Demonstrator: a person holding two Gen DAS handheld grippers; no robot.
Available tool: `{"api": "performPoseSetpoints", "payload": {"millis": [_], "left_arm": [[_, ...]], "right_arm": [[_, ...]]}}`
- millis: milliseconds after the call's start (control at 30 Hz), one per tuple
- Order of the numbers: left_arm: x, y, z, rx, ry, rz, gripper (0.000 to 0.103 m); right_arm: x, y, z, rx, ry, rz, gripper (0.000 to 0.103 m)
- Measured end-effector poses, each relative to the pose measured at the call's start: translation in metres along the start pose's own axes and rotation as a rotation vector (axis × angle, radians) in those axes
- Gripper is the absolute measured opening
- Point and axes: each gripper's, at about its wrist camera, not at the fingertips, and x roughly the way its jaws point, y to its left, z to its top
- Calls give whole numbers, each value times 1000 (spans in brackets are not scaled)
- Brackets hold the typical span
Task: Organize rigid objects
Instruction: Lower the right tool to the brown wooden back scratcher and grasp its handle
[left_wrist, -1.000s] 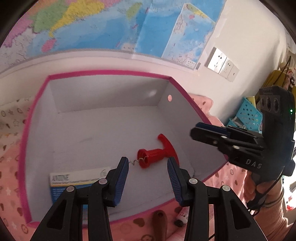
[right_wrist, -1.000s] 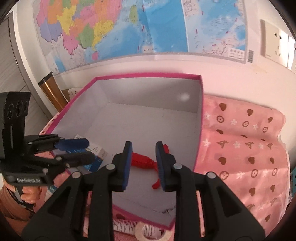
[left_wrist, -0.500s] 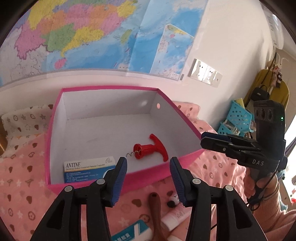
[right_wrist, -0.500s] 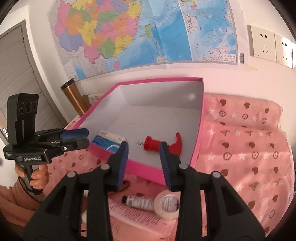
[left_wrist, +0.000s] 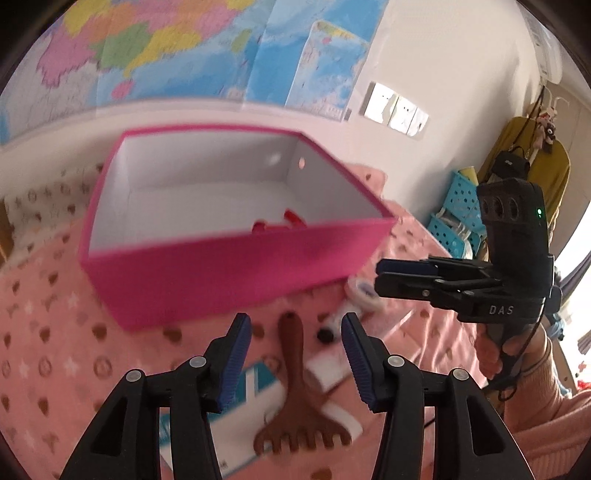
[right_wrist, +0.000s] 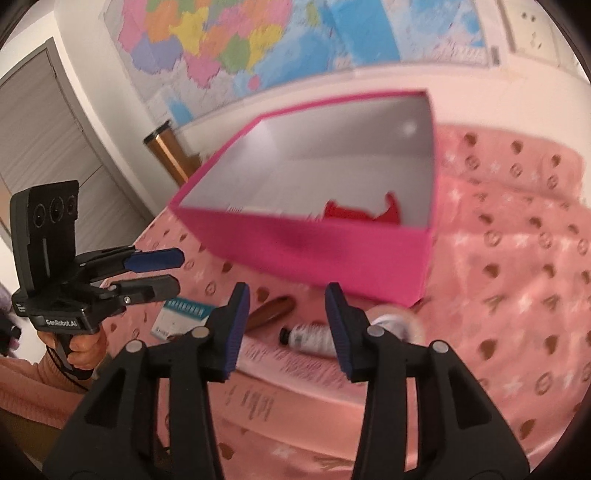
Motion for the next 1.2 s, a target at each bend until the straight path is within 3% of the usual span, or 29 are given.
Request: {"api": "performPoseSetpoints", "payload": {"millis": [233, 500, 867, 1200], "left_arm": [[5, 1, -31, -19, 80, -5, 52], [20, -2, -45, -3, 132, 23, 52], [13, 12, -53, 1, 119, 84, 50], [2, 30, -59, -35, 97, 82, 43]], "right_arm": [[36, 15, -9, -22, 97, 50, 44], [68, 25, -13, -20, 176, 45, 44], [78, 29, -16, 0, 245, 26, 48], [89, 33, -13, 14, 292, -1, 54]]}}
